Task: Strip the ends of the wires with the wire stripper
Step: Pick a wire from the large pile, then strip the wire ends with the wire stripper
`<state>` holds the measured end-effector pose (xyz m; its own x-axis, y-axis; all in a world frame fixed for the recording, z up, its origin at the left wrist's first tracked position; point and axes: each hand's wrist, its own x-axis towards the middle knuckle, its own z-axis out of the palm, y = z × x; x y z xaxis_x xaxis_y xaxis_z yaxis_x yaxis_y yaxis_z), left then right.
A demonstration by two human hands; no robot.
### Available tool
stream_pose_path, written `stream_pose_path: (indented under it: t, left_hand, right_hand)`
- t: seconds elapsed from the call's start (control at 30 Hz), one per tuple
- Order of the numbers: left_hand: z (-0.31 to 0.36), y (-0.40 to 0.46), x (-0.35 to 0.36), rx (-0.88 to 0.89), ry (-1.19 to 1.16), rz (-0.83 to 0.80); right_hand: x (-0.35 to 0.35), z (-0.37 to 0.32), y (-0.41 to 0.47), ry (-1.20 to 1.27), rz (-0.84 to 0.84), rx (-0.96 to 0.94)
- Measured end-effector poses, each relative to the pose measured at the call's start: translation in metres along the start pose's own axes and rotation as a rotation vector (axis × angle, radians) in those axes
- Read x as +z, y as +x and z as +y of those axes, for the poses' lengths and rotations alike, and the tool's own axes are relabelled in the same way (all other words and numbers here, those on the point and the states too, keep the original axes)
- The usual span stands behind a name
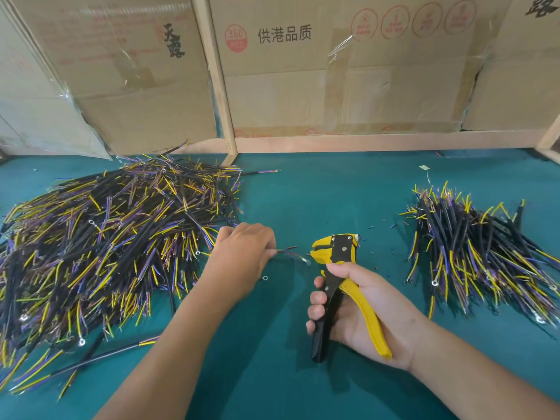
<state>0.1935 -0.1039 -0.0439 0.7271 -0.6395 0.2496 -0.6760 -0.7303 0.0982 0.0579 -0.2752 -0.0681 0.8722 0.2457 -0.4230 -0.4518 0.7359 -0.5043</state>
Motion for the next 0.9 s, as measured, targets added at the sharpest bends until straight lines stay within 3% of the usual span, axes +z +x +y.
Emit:
stream_pose_path:
  t: [0.1,0.2,0.27,0.33,0.47,0.63,0.7,0.8,0.9]
  left_hand:
    - [0.0,-0.002,-0.011,-0.074,-0.302,0.263]
    - [0.003,-0.007,-0.029,-0.135,-0.903,0.576]
    - [0.005,-0.007,-0.033,-0.111,-1.172,0.628]
    - [0.008,-0.003,-0.025,-0.188,-1.246,0.527]
    - [0.005,-0.001,-0.003,-0.423,-0.955,0.3]
    - [-0.007,-0.003,-0.003,-0.394,-0.197,0.049]
    - [-0.01,-0.005,-0.009,-0.293,-0.133,-0.054]
    - [-0.018,-0.012,-0.018,0.026,-0.167,-0.235]
    - [-0.019,-0.015,-0.015,0.1,-0.183,-0.286]
  right_hand:
    - [0.002,0.0,-0.001,-0.006,0.012,-0.007]
    - [0.004,0.0,-0.004,-0.008,0.003,-0.009]
    - [0.004,0.0,-0.004,-0.005,-0.003,-0.008]
    - [0.004,0.0,-0.003,-0.006,0.008,-0.016]
    - [0.0,0.0,0.0,-0.019,0.019,-0.012]
    - [-0.003,0.0,0.001,-0.016,0.001,-0.006]
    - [-0.003,-0.001,0.001,-0.018,-0.004,-0.007]
    - [-0.003,0.0,0.001,-0.017,-0.006,-0.012]
    - [-0.004,0.001,0.003,-0.019,-0.011,-0.012]
